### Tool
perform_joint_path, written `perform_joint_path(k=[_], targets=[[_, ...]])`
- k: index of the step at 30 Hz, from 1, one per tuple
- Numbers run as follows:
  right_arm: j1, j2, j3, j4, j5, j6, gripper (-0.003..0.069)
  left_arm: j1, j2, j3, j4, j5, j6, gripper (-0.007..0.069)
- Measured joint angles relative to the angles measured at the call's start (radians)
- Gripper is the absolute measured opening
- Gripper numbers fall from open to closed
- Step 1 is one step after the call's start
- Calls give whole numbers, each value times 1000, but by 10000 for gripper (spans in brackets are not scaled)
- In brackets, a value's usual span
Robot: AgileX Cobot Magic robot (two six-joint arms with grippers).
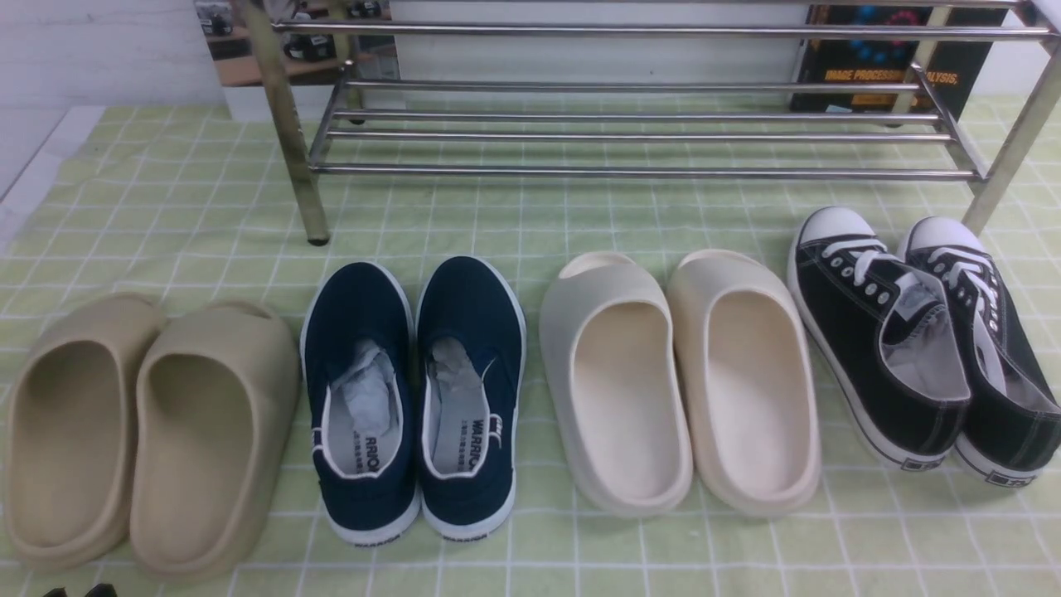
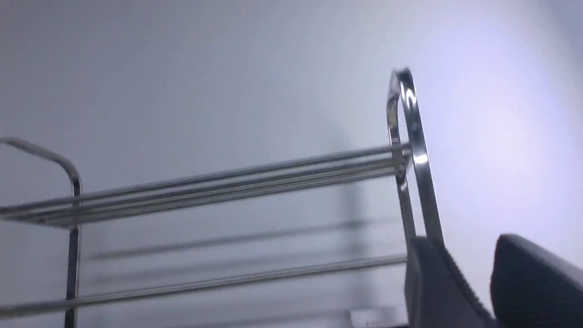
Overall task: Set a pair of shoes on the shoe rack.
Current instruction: Use the right arm to grab the shoe closest to it
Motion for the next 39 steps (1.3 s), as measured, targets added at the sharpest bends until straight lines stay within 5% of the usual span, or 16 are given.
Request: perform_joint_path(k=[4, 6, 11, 14, 19, 22, 30, 34, 39], targets=[[0, 176, -291, -25, 193, -87, 31, 0, 0, 0, 0, 0, 0, 239], [0, 292, -412, -42, 312, -129, -1, 0, 0, 0, 0, 0, 0, 239], [0, 556, -591, -49, 603, -156, 1, 0, 0, 0, 0, 0, 0, 239], [8, 770, -735, 14, 990, -135, 5, 0, 0, 0, 0, 0, 0, 239], [108, 1056, -864, 81, 1318, -222, 27, 0, 0, 0, 0, 0, 0, 239], [174, 1190, -915, 83, 1376, -231, 76, 0, 0, 0, 0, 0, 0, 239], [244, 1596, -1064, 23, 1380, -197, 472, 0, 0, 0, 0, 0, 0, 239], [246, 1725, -1081, 10, 1347, -188, 486, 0, 0, 0, 0, 0, 0, 239], [256, 1846, -1089, 12, 1265, -172, 255, 0, 0, 0, 0, 0, 0, 239]])
